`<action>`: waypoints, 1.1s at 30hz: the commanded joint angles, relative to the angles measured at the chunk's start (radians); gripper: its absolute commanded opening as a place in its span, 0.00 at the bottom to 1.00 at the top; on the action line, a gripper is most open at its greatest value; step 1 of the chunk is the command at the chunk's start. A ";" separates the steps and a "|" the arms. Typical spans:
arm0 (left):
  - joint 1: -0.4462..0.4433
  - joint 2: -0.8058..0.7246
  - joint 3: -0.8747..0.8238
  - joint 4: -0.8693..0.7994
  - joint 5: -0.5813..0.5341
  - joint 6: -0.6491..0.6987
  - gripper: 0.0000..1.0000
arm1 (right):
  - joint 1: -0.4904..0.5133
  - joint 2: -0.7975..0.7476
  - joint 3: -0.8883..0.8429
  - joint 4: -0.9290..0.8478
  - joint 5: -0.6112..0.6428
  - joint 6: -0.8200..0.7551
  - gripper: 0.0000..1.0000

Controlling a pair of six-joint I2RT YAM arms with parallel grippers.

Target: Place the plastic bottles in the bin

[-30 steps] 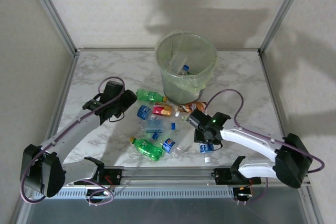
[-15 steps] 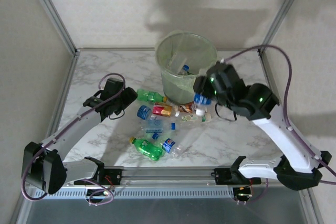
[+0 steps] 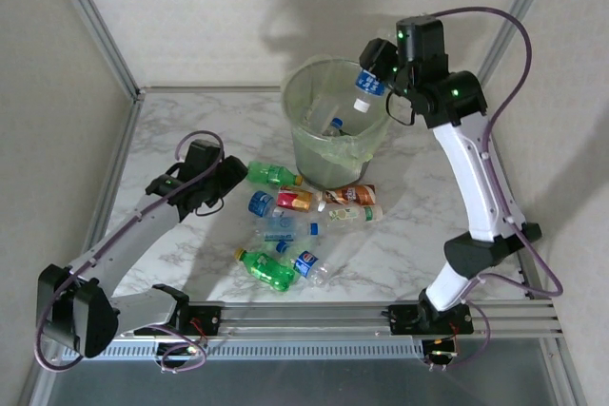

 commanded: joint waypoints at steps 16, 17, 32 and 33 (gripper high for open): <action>0.035 -0.051 -0.036 -0.017 -0.028 -0.012 0.79 | -0.045 0.026 -0.180 0.067 -0.076 0.021 0.87; 0.037 -0.048 -0.038 -0.015 -0.023 -0.009 0.80 | -0.045 0.023 -0.176 0.049 -0.067 0.021 0.88; 0.075 0.016 -0.061 0.057 0.055 -0.027 0.80 | 0.233 -0.234 -0.323 0.090 0.021 -0.104 0.80; 0.074 0.021 -0.062 0.065 0.058 -0.032 0.80 | 0.283 -0.255 -0.359 0.103 0.035 -0.113 0.80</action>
